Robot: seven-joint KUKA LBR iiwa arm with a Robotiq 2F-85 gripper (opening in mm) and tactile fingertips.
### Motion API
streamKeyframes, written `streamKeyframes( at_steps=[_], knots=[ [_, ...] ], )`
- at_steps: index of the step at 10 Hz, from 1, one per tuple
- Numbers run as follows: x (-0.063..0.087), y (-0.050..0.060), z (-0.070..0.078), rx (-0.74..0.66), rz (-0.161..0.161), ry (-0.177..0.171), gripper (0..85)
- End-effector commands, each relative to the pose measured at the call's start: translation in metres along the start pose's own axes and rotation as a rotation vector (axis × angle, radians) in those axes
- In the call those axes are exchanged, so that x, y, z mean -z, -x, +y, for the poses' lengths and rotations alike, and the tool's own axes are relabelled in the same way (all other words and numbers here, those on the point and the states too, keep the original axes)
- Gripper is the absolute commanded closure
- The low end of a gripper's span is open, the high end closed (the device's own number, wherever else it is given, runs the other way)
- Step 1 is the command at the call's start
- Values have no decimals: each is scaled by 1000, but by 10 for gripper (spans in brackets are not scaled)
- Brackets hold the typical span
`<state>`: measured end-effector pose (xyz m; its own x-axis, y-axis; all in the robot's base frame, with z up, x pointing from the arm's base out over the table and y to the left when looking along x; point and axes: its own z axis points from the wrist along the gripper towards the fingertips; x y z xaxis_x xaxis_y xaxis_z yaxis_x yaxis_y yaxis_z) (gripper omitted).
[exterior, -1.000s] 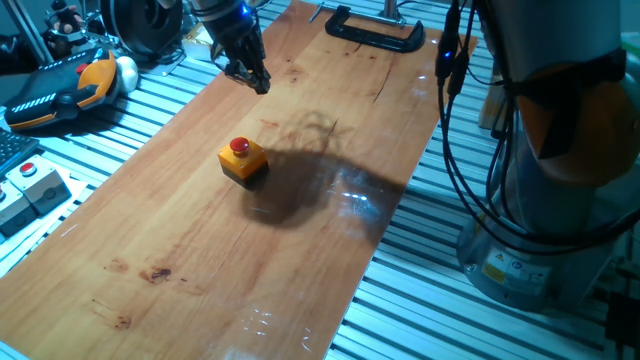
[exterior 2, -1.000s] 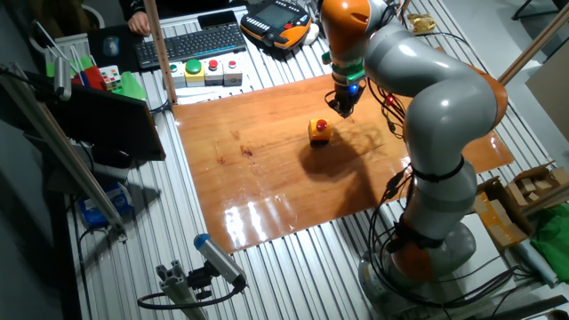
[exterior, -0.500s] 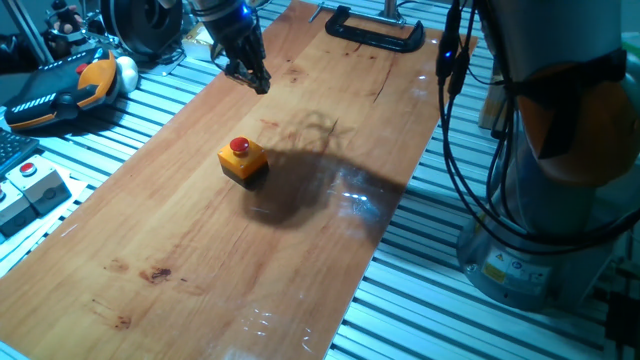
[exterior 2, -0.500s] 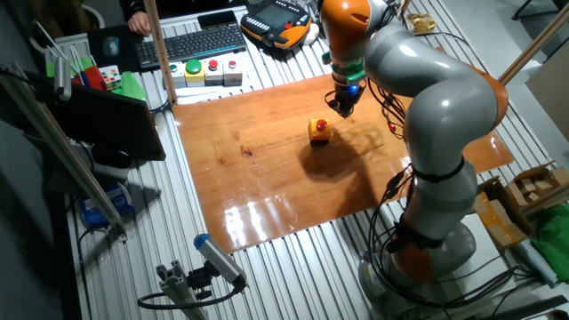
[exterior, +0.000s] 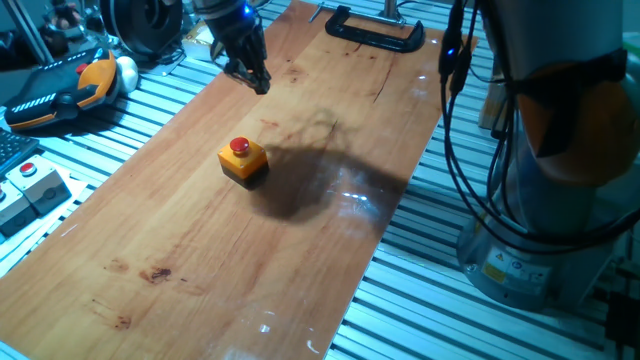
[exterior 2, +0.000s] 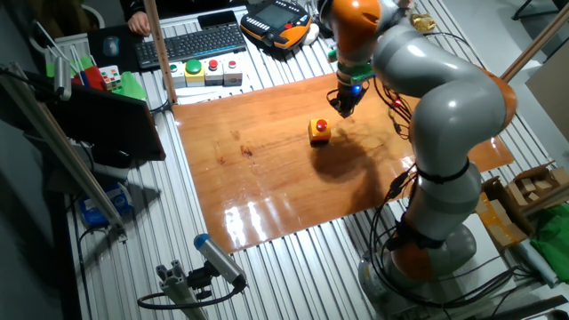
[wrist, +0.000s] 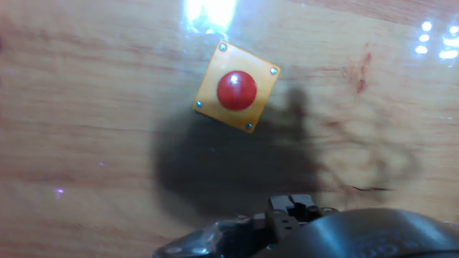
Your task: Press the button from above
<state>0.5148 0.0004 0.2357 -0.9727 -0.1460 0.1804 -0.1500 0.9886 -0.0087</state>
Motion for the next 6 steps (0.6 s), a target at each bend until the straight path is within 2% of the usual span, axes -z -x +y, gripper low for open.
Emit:
streamKeyframes(
  at_steps=[1,2,3,4,6],
  knots=[
    [0,0,0,-27,-56,31,843],
    [0,0,0,-35,-90,72,843],
    [0,0,0,-16,-76,50,843],
    [0,0,0,-10,-79,30,843],
    [0,0,1,-14,-131,0,843]
  ],
)
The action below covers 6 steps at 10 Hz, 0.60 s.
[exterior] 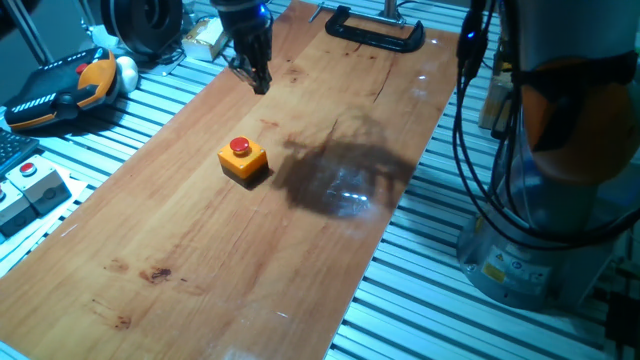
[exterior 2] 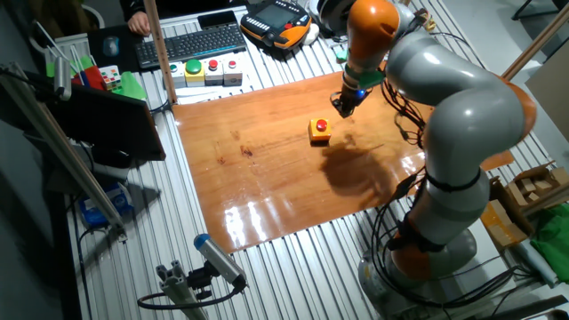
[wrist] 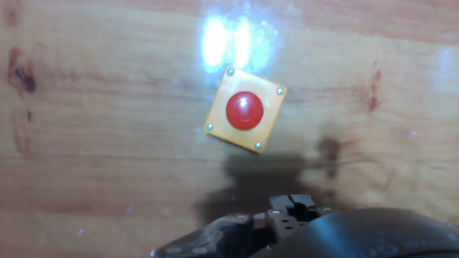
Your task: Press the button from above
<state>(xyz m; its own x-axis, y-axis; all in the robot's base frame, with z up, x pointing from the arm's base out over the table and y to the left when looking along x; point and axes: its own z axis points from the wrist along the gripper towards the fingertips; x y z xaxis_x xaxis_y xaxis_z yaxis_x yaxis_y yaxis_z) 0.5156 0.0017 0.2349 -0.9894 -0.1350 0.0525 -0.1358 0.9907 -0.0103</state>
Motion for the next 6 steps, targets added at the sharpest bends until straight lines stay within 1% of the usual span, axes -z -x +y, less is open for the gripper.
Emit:
streamKeyframes(
  at_steps=[1,2,3,4,5,6],
  knots=[
    [-5,4,3,-2,1,-1,843],
    [-11,12,6,-2,6,0,843],
    [-17,23,8,-9,6,0,843],
    [-25,36,9,-5,18,-8,843],
    [-33,43,10,-3,31,-5,843],
    [-43,48,12,10,28,-14,843]
  ],
)
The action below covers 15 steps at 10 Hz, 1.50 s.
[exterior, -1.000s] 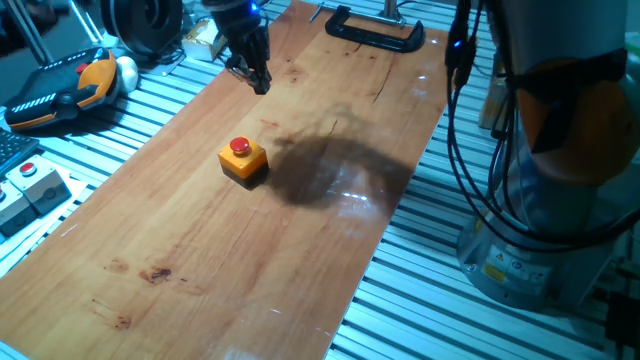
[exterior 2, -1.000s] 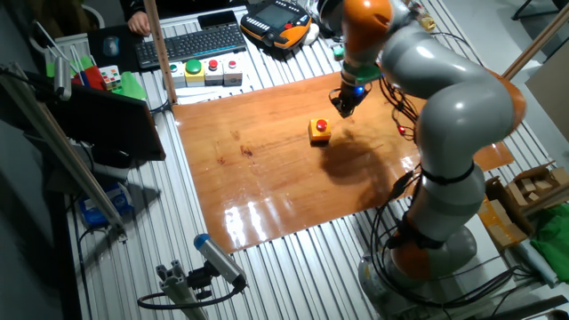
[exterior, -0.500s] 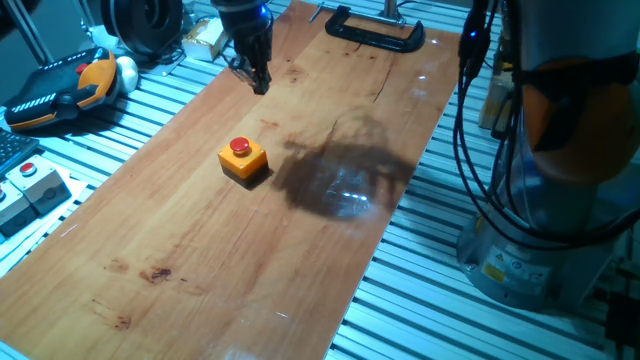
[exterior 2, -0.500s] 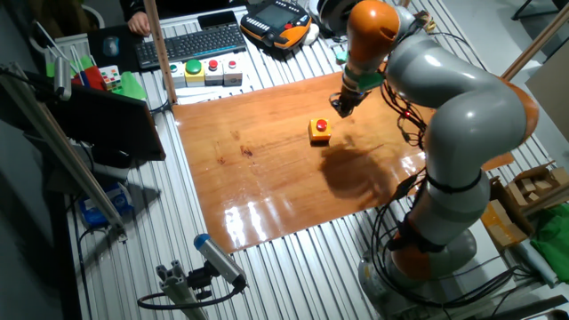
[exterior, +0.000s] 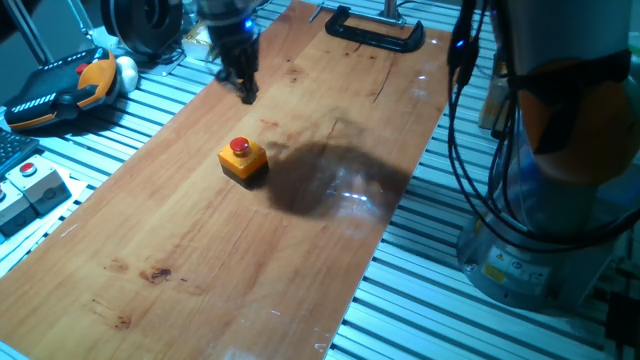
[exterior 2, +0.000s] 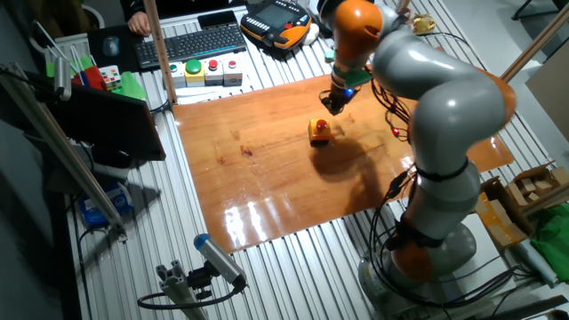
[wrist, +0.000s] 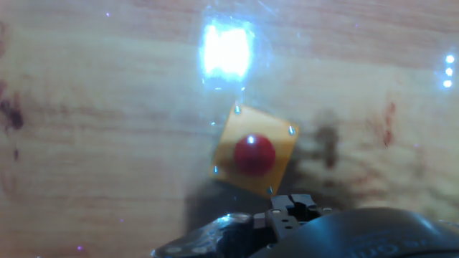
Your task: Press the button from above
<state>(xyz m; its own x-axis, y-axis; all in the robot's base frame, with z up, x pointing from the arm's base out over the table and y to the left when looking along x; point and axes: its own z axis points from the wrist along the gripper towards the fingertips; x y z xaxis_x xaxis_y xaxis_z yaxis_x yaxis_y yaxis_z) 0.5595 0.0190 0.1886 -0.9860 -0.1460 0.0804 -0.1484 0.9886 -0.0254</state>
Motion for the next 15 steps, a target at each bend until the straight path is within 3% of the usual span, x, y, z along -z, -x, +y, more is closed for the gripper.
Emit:
streamKeyframes(
  at_steps=[1,4,8,12,15],
  knots=[
    [-11,3,2,7,-2,-5,843],
    [-34,10,13,20,4,-2,843],
    [-57,8,15,33,-10,14,843],
    [-77,11,14,44,-24,35,843],
    [-83,13,14,50,-30,40,843]
  ],
)
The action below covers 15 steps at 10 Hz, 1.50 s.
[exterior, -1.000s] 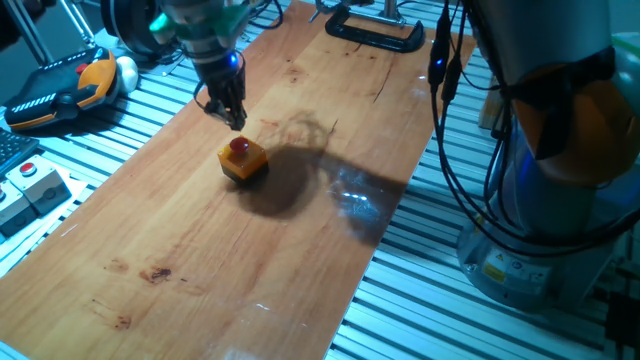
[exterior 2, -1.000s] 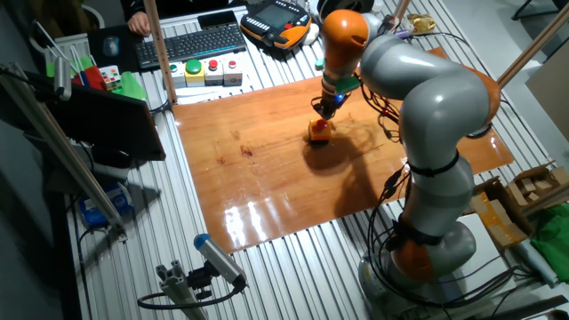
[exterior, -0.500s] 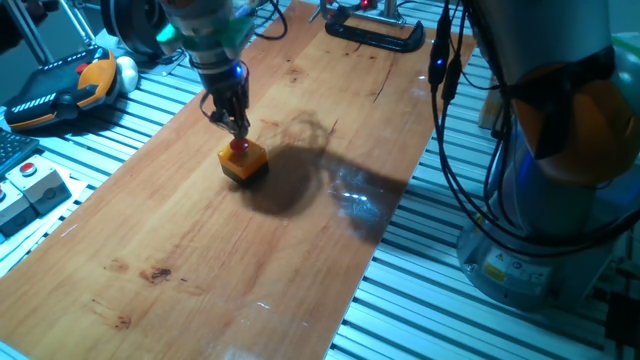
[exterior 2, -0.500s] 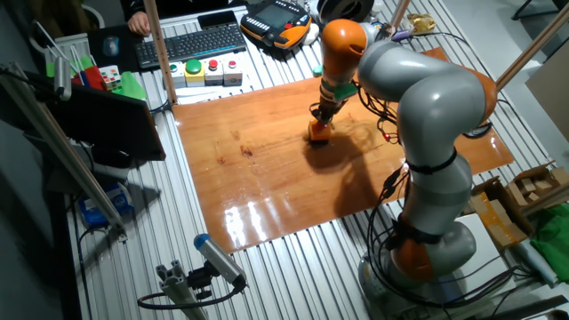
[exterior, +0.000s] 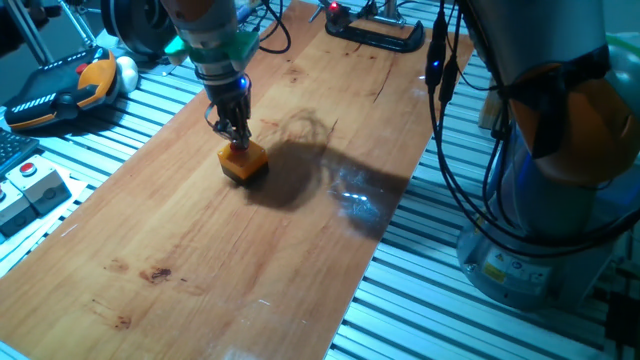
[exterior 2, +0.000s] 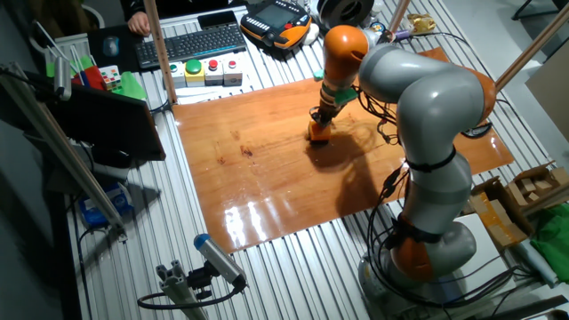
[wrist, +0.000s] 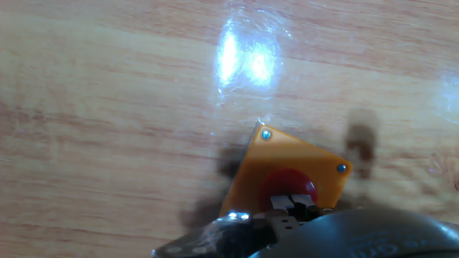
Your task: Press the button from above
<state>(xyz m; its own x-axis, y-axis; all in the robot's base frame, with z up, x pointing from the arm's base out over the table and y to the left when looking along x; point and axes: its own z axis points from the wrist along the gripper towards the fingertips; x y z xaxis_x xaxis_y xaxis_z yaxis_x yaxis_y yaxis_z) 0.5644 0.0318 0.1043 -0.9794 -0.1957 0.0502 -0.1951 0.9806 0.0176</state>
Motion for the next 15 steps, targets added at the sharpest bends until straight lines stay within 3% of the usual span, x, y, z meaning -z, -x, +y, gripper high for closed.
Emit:
streamKeyframes(
  at_steps=[1,3,4,7,10,12,15],
  knots=[
    [-1,0,0,3,1,0,843],
    [2,0,0,5,1,-1,843],
    [10,0,-1,2,13,0,843],
    [50,-4,-1,-26,36,-14,843],
    [85,-21,-2,-65,37,-33,843],
    [95,-33,-5,-76,24,-32,843],
    [103,-38,-11,-67,16,-27,843]
  ],
)
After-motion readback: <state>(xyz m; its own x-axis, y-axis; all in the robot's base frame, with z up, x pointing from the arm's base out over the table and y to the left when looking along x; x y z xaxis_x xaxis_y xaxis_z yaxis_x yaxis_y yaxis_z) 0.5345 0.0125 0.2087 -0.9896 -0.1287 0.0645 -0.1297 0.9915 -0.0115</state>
